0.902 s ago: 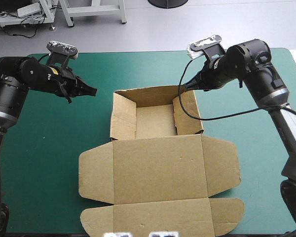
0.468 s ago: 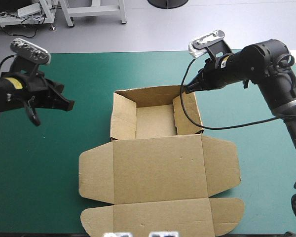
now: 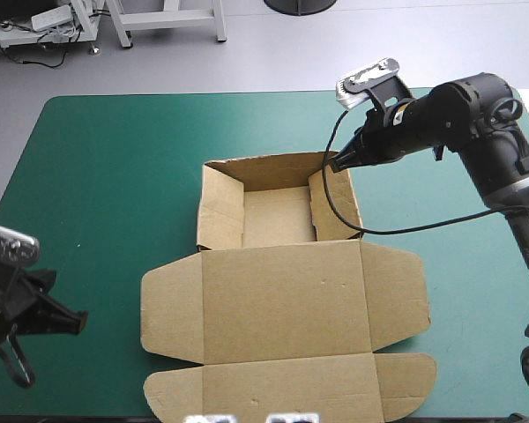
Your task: Fold the box
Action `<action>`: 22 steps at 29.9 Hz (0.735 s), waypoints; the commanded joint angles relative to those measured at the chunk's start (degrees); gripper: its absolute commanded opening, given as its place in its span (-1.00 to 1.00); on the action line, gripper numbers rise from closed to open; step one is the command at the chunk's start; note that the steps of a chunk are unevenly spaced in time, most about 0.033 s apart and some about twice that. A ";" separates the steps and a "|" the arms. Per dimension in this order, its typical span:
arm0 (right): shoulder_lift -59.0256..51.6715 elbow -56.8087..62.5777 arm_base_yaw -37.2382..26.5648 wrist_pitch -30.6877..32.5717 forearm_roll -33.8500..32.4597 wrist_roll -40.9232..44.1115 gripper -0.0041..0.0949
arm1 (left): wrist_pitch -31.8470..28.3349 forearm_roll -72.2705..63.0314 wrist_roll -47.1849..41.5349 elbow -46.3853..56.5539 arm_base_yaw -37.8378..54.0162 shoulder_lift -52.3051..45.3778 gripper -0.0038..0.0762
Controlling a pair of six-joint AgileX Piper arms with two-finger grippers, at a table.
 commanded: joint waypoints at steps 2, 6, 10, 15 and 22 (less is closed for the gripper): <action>-2.22 4.49 -0.36 0.33 -2.85 0.62 -0.96 | 0.00 5.43 -3.80 9.81 -0.15 -7.75 -0.92; -0.11 9.28 -0.36 0.33 -3.79 2.29 -0.81 | -0.44 5.67 -4.56 13.92 -0.15 -10.49 -0.92; 3.22 10.34 -0.36 0.07 -3.90 2.43 -0.29 | -0.68 4.38 -4.56 14.37 -0.15 -10.46 -0.92; 7.19 10.34 -0.36 -3.55 -3.79 2.90 0.43 | -1.55 3.63 -4.56 14.37 -0.15 -10.46 -0.92; 12.92 10.23 -0.36 -5.80 -0.96 3.75 0.49 | -1.64 2.83 -4.34 14.37 -0.15 -10.46 -0.92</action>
